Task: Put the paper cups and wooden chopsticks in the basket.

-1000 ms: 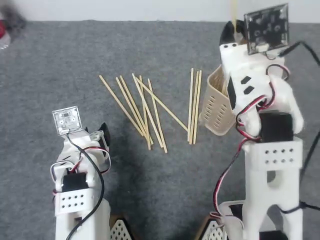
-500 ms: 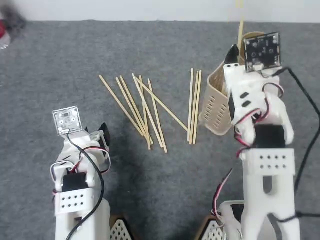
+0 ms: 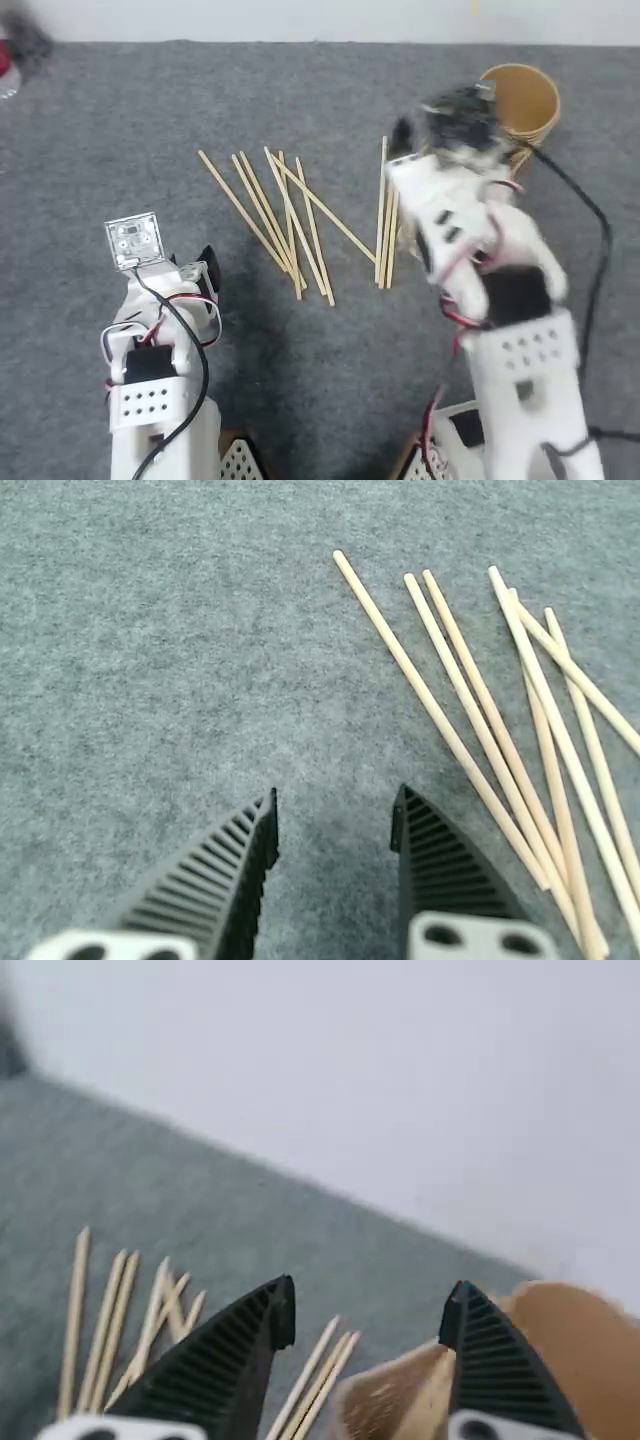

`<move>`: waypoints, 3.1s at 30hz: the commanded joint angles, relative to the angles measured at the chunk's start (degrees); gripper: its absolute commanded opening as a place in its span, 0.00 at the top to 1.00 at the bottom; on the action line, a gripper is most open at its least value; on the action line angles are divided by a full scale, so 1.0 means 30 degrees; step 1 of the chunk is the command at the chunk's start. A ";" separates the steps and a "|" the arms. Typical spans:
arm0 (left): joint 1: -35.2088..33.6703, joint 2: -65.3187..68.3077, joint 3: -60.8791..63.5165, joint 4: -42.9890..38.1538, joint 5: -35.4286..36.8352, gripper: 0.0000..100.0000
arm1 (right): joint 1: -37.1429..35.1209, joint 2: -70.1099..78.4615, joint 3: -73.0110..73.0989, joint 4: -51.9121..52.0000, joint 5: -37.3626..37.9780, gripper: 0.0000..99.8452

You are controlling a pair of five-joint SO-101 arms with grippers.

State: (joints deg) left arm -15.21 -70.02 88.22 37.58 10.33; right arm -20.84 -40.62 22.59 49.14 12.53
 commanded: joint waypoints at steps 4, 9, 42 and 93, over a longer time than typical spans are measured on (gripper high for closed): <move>0.0117 -0.0293 -0.0073 -0.0469 -0.0059 0.82 | -0.1275 0.7927 -0.3868 0.1773 -0.0176 0.76; 0.0117 -0.0293 -0.0103 -0.0469 -0.0059 0.82 | -0.1304 1.4286 -0.7853 0.3121 -0.2930 0.76; 0.0615 -0.0293 -0.0103 -0.0440 -0.0088 0.82 | 0.1099 2.5773 -1.6322 0.5729 -0.3311 0.76; 0.0703 -0.0293 -0.0103 -0.0440 -0.0088 0.82 | -0.0190 2.7912 -1.6645 0.6051 0.1260 0.99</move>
State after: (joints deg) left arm -13.63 -70.02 88.22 37.58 10.33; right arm -19.52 43.43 -25.41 66.37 15.52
